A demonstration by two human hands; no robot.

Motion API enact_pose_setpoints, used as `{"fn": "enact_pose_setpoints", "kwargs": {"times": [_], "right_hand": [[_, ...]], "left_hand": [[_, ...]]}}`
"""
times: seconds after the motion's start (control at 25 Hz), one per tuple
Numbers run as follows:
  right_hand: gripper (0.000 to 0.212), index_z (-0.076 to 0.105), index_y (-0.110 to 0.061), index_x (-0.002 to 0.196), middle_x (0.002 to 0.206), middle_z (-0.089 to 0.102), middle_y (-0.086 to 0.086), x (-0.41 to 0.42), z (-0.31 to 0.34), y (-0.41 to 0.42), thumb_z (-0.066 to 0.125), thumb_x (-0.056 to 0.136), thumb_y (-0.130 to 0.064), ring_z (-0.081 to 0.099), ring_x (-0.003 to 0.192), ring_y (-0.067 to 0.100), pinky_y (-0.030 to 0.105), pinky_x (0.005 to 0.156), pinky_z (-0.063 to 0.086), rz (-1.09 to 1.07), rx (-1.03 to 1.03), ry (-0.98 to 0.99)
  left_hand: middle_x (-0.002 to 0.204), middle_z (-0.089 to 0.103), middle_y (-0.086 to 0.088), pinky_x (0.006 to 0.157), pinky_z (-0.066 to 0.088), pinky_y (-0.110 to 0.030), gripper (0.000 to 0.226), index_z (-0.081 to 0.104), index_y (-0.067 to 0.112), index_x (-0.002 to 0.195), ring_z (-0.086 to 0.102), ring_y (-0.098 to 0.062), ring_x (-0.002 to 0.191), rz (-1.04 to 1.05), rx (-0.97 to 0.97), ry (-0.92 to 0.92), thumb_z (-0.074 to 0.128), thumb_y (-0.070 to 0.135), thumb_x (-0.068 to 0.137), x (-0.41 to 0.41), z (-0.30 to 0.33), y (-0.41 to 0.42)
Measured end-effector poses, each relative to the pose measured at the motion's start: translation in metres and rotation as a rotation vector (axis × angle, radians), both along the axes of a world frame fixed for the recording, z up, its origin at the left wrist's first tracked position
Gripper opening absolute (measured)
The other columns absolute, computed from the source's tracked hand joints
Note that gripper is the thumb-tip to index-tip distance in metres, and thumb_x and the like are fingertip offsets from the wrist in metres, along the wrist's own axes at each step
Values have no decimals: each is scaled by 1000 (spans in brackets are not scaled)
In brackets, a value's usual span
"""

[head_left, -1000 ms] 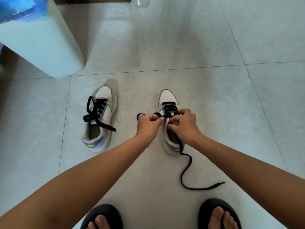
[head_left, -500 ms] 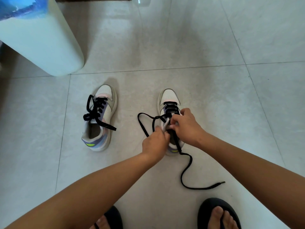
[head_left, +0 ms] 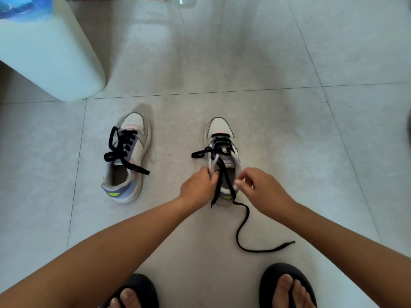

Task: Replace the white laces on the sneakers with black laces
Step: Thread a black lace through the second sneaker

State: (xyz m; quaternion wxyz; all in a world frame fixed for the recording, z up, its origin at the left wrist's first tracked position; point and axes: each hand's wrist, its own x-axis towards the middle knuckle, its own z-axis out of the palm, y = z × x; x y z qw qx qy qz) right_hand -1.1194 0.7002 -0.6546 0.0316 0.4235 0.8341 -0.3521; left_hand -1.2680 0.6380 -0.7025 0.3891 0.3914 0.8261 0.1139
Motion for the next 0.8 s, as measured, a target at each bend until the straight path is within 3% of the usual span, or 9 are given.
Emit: {"fn": "enact_pose_setpoints", "kwargs": {"times": [0.04,0.12,0.2,0.32,0.4,0.44,0.48,0.64,0.8], "right_hand": [[20,62,-16,97,90,47,-5,-9,-6,4,56,92,-34,46,91,14,24,77,35,-91,30,2],[25,64,-14,99,96,41,-2,-21,-20,2,59,90,-36,40,99,16,27,87,37,-60,26,-93],[21,66,-12,90,92,43,0,-29,-20,3,60,90,-31,42,93,16,28,81,38,-75,-20,-101],[24,58,-16,70,69,54,-1,-29,-3,18,57,93,-21,48,61,9,21,60,39,-333,-374,165],[25,56,-12,71,65,56,4,-18,12,32,53,95,-17,50,51,10,22,60,46,-531,-671,361],[24,56,-10,73,62,54,5,-11,18,39,52,95,-16,48,47,10,26,61,48,-574,-718,400],[22,57,-9,75,59,52,3,-3,21,47,53,95,-17,46,44,8,28,61,49,-556,-661,368],[14,64,-14,81,63,53,-7,17,24,63,61,90,-24,47,56,5,19,58,38,-255,-103,88],[19,66,-13,89,74,56,-2,26,17,76,58,92,-30,48,68,14,23,60,36,-267,-152,56]], "left_hand": [[105,62,-12,73,40,-34,38,50,10,109,57,-30,97,3,-3,-9,36,44,98,-3,0,-1],[105,63,-9,72,40,-33,41,50,12,115,58,-28,97,-4,-4,5,38,47,97,-6,1,-2],[106,64,-8,71,40,-31,41,51,14,117,58,-27,98,-19,-6,28,39,47,96,-8,2,-3],[103,64,-8,67,38,-31,35,52,14,109,58,-27,92,-43,-11,49,39,43,96,-11,4,-2],[102,64,-9,68,38,-31,32,53,12,106,58,-27,91,-43,-19,75,39,39,96,-12,6,-1],[102,63,-9,70,39,-31,31,53,12,106,58,-27,91,-37,-24,87,39,38,96,-12,8,-1],[103,63,-8,71,39,-31,31,54,13,106,58,-27,92,-29,-30,95,39,37,95,-13,9,-1],[104,64,-6,73,40,-31,30,55,14,105,58,-26,94,-17,-47,98,41,38,94,-15,12,-1],[103,64,-6,73,40,-32,28,55,14,103,59,-27,94,0,-59,87,44,37,91,-16,12,0]]}}
